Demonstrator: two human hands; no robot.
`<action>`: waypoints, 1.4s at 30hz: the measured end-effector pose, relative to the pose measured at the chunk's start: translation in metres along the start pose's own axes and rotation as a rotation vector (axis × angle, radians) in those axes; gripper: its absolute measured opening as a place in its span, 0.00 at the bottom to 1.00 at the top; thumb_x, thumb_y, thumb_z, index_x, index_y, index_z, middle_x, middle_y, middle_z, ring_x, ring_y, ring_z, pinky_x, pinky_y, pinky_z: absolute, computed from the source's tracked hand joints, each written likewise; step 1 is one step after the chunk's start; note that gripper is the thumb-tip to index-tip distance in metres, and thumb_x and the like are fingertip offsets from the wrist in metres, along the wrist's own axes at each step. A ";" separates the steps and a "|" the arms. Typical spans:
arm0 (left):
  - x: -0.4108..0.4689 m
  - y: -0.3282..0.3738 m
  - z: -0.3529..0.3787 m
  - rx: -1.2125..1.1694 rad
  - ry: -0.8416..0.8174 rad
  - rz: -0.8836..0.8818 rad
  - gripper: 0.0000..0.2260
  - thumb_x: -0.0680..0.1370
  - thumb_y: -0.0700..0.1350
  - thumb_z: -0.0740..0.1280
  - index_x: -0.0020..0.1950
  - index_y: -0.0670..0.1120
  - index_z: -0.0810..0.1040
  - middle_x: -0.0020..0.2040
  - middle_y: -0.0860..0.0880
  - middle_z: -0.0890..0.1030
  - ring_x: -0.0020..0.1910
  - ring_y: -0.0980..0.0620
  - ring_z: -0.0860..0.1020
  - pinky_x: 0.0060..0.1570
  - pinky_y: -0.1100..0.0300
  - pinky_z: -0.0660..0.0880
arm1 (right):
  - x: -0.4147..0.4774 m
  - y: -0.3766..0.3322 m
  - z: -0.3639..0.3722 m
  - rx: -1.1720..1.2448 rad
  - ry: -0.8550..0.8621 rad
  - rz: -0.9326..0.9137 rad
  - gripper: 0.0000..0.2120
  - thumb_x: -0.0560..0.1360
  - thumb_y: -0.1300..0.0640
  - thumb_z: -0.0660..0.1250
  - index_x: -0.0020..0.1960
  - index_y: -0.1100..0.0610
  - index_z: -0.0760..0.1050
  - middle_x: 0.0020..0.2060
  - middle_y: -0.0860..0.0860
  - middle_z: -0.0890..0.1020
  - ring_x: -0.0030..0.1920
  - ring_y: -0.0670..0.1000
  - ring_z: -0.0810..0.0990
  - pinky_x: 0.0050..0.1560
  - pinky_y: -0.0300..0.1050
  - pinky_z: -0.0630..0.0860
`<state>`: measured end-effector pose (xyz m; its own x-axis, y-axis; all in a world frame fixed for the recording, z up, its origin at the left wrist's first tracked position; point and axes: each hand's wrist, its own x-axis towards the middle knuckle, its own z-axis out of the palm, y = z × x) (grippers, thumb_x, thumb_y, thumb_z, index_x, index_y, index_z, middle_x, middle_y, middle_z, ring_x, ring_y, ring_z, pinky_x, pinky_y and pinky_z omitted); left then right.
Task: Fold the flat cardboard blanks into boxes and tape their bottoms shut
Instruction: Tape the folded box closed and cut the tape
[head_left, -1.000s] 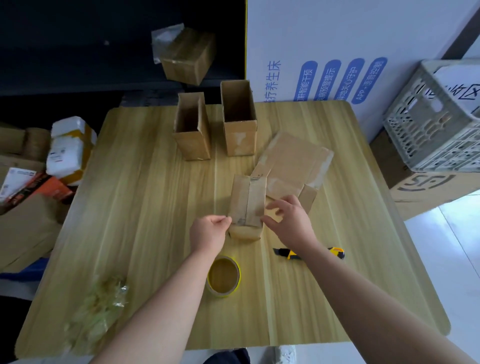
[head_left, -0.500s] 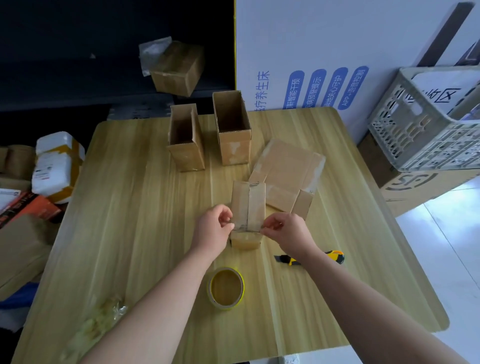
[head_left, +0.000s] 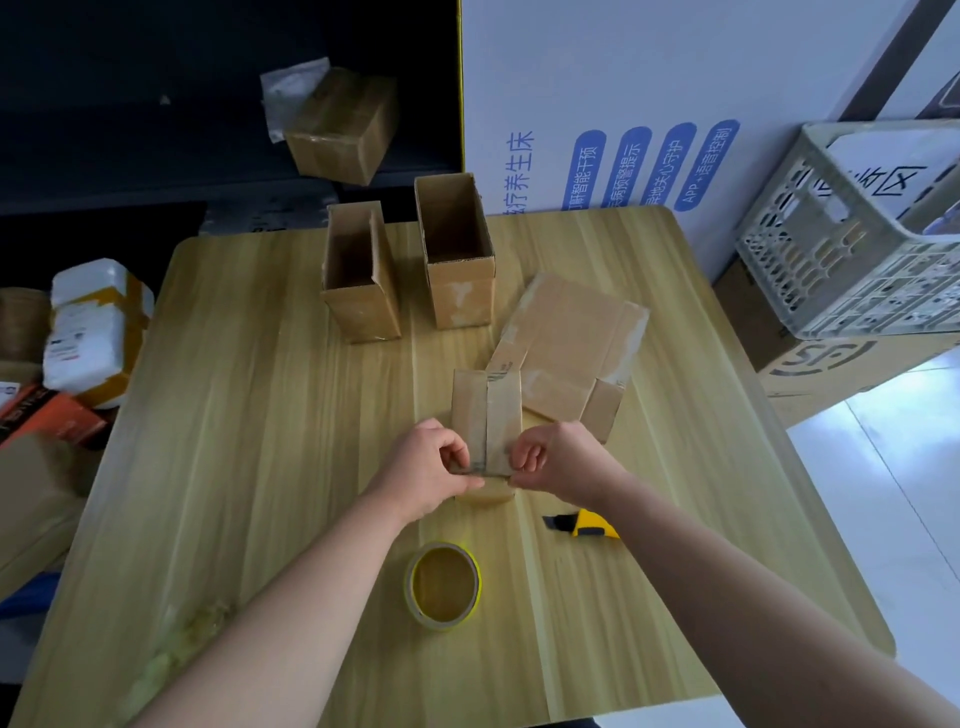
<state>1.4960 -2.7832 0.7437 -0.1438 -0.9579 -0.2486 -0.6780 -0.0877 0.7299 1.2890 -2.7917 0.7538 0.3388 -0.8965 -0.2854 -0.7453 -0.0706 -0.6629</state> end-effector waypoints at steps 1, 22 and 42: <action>0.001 0.000 0.000 0.023 -0.008 0.016 0.13 0.63 0.44 0.81 0.36 0.50 0.78 0.41 0.53 0.74 0.36 0.58 0.73 0.38 0.67 0.70 | 0.001 0.001 0.000 -0.019 -0.003 -0.016 0.09 0.66 0.59 0.77 0.37 0.49 0.77 0.31 0.41 0.78 0.34 0.40 0.77 0.40 0.32 0.74; 0.000 -0.002 -0.010 0.154 -0.141 0.143 0.16 0.70 0.29 0.66 0.41 0.51 0.77 0.45 0.54 0.73 0.38 0.60 0.73 0.41 0.73 0.69 | -0.007 0.018 0.014 -0.077 0.099 -0.102 0.03 0.71 0.63 0.69 0.40 0.57 0.78 0.38 0.49 0.79 0.40 0.53 0.79 0.45 0.49 0.77; 0.008 -0.004 -0.017 0.146 -0.177 0.131 0.17 0.70 0.29 0.65 0.38 0.53 0.77 0.44 0.53 0.74 0.39 0.59 0.74 0.42 0.72 0.68 | -0.007 0.022 0.022 0.096 0.144 -0.007 0.05 0.69 0.63 0.74 0.39 0.57 0.78 0.36 0.48 0.79 0.37 0.48 0.78 0.44 0.46 0.77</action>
<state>1.5103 -2.7950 0.7500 -0.3526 -0.8945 -0.2748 -0.7403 0.0870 0.6666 1.2829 -2.7771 0.7262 0.2527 -0.9501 -0.1827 -0.6825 -0.0412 -0.7297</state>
